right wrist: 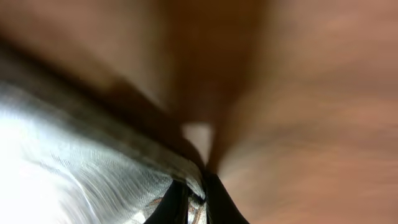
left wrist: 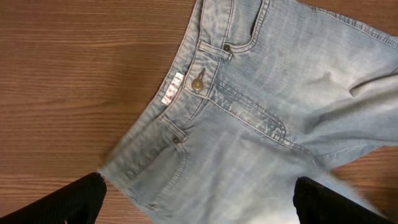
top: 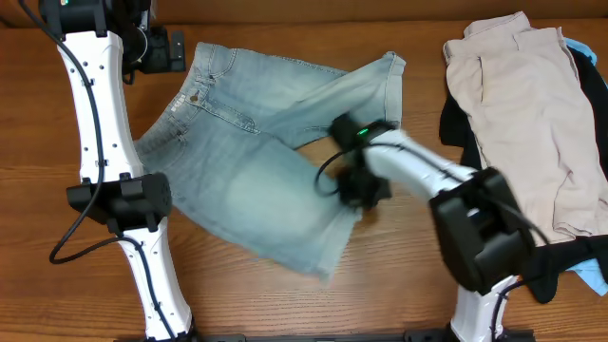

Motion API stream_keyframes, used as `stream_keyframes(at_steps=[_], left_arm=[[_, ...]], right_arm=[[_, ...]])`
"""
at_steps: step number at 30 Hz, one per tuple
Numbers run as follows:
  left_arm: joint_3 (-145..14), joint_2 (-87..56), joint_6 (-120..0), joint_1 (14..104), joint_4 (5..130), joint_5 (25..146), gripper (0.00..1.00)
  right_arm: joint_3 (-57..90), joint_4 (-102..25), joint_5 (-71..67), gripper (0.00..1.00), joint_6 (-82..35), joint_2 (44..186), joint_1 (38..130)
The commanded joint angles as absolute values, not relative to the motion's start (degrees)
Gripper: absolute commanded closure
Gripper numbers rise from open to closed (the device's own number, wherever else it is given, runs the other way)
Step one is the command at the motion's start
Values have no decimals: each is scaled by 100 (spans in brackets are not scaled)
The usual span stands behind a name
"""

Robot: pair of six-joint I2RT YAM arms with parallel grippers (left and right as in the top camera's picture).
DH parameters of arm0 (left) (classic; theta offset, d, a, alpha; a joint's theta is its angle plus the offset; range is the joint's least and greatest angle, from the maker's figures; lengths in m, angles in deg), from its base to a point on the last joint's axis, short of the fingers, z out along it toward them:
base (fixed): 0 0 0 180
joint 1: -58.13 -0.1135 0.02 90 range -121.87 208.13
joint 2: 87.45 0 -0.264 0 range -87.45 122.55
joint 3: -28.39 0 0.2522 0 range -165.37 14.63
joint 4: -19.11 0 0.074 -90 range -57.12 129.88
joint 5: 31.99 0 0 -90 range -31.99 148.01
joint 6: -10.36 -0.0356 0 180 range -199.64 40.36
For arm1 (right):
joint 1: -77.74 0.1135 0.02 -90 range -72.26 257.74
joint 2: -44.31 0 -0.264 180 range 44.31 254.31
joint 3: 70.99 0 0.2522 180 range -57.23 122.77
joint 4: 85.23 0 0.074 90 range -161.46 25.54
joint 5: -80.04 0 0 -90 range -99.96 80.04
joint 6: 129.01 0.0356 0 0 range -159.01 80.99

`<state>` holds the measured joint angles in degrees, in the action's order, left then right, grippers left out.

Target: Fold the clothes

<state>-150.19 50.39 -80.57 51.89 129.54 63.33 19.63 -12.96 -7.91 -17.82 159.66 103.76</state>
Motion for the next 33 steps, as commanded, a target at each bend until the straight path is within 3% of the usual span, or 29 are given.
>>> stream_keyframes(at_steps=[1, 4, 6, 14, 19, 23, 26, 30, 33], left_arm=[[-14938, 4971, -8354, 5178, 12967, 6336, 0], [-14796, 4971, -8383, 5178, 12967, 6333, 0], [-14649, 4971, -8400, 5178, 12967, 6327, 0], [-14050, 4971, -8282, 5167, 12967, 6141, 0], [-14002, 4980, -8374, 5206, 12969, 6329, 0], [-13779, 4980, -8540, 5335, 12960, 6893, 0], [-13438, 4993, -8982, 5475, 12834, 7341, 0], [-12636, 5013, -10269, 5914, 12595, 7540, 0], [-12190, 5013, -10385, 6181, 12176, 7380, 0]], right_arm=[[1876, -1742, -1414, 94, -1649, 15988, 9473], [1922, -2059, -1130, 94, -1734, 15988, 8802], [2099, -2044, -525, 87, -2051, 15986, 8459], [3596, -1473, 41, 38, -2407, 15743, 8166], [4077, -1581, 57, 34, -2405, 15745, 8326], [4105, -1264, 177, 8, -2434, 15745, 8413], [4105, -883, 175, 1, -2451, 15745, 8411], [4105, -770, 170, 0, -2451, 15745, 8402], [4105, -770, 168, 0, -2451, 15745, 8398]])
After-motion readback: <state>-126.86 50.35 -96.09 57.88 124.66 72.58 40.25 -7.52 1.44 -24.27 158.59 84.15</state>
